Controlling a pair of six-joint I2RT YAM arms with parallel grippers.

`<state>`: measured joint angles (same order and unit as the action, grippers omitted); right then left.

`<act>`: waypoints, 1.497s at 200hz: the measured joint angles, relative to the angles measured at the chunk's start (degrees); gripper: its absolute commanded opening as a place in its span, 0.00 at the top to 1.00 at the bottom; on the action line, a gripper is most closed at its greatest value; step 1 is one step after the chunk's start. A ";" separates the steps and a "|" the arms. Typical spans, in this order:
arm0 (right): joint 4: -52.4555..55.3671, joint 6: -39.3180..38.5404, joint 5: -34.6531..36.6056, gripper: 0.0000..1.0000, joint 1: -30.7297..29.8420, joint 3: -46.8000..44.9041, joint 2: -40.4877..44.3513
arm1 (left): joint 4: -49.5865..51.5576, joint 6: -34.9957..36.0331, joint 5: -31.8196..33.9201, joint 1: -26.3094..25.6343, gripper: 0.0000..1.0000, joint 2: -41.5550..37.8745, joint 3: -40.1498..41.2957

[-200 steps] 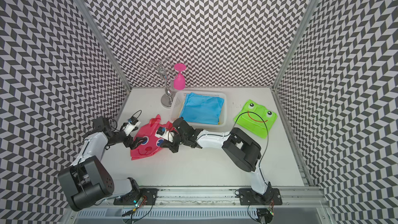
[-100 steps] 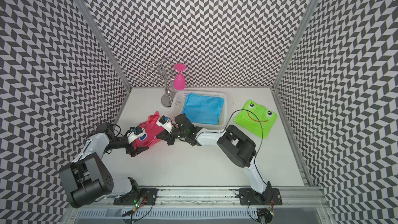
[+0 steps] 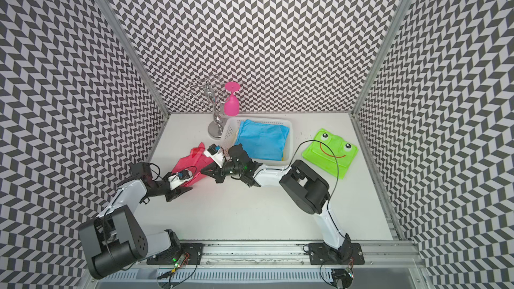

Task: Put the folded raincoat in the basket
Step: Pick up the raincoat from the center of the board.

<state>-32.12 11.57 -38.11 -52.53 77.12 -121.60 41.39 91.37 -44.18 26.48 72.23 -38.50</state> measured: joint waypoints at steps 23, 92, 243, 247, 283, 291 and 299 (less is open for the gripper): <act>0.13 -2.73 -1.16 0.97 0.02 -0.81 0.37 | 0.11 0.98 0.42 0.02 1.00 -1.64 -1.66; 8.61 -23.06 -1.95 0.46 -0.07 -7.56 14.64 | 11.23 6.67 0.00 -1.38 1.00 -6.19 -15.34; 17.75 -35.34 26.71 0.00 0.07 -19.93 46.97 | 27.41 -9.40 1.95 -22.23 1.00 1.60 -53.46; 18.32 -34.67 27.06 0.00 0.24 -19.98 47.63 | 27.36 -10.49 2.43 -23.15 1.00 2.27 -54.49; 24.28 -24.96 26.88 0.01 5.14 -19.82 51.93 | 26.29 -21.46 10.05 -33.66 1.00 7.96 -62.34; 26.27 -21.97 26.69 0.02 7.02 -19.19 52.24 | 25.77 -23.74 11.87 -36.02 1.00 9.09 -64.13; 28.13 -19.12 26.49 0.03 8.52 -18.38 52.28 | 25.24 -25.66 13.73 -38.12 1.00 10.38 -66.16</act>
<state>-3.99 -7.55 -11.62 -44.01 58.74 -69.32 66.63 65.71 -30.46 -11.64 82.61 -104.66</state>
